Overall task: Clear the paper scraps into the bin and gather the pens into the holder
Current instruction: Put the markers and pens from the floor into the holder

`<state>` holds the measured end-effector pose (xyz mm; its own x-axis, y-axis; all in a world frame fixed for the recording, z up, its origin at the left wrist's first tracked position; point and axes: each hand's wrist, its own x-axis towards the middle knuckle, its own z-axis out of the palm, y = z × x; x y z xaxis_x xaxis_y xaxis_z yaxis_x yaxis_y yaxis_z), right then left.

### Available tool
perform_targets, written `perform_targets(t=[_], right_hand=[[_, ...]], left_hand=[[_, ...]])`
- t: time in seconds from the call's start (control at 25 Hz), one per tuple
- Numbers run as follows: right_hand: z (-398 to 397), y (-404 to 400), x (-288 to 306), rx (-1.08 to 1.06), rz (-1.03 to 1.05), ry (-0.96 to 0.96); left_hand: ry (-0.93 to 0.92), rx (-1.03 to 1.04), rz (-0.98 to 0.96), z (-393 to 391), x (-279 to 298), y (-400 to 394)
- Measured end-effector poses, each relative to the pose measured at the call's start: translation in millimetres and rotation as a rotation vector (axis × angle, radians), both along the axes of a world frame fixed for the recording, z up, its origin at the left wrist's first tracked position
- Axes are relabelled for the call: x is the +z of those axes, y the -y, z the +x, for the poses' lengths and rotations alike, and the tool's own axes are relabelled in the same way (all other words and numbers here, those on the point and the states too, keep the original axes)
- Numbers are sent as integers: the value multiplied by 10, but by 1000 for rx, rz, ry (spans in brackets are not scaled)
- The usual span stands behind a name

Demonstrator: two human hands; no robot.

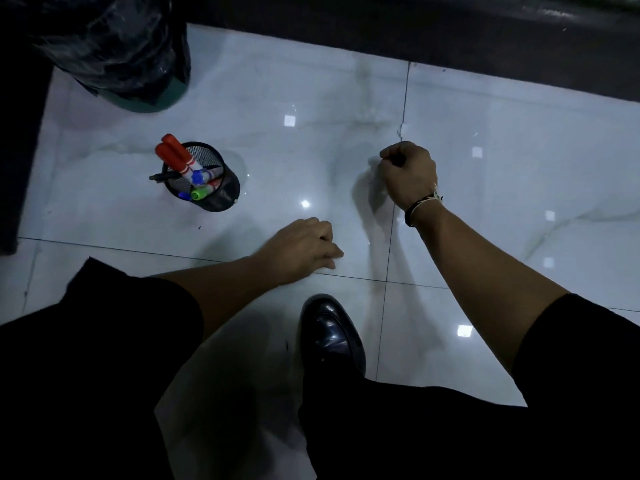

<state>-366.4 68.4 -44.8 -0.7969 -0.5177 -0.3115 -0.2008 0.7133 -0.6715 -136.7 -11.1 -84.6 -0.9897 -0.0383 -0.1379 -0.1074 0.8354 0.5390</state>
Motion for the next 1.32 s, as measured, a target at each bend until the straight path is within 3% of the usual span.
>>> perform_targets(t=[0.24, 0.68, 0.8, 0.92, 1.0, 1.2, 1.32], right_hand=[[-321, 167, -147, -124, -20, -156], [-619, 405, -224, 86, 337, -317], [-420, 454, -40, 77, 171, -136], [-15, 805, 271, 42, -187, 98], [267, 1196, 619, 132, -371, 151], [881, 2187, 1566, 390, -620, 28], [1131, 2729, 1933, 428, -653, -245]], left_hand=[[-185, -7, 47, -147, -150, -68], [-161, 485, 233, -344, 252, 345], [-274, 584, 287, -470, 578, 446], [-452, 706, 265, -524, 1005, 718], [-576, 824, 246, -427, 1322, 959], [-852, 1126, 229, 96, 2069, 1574], [-934, 1201, 177, 409, 2421, 1925]])
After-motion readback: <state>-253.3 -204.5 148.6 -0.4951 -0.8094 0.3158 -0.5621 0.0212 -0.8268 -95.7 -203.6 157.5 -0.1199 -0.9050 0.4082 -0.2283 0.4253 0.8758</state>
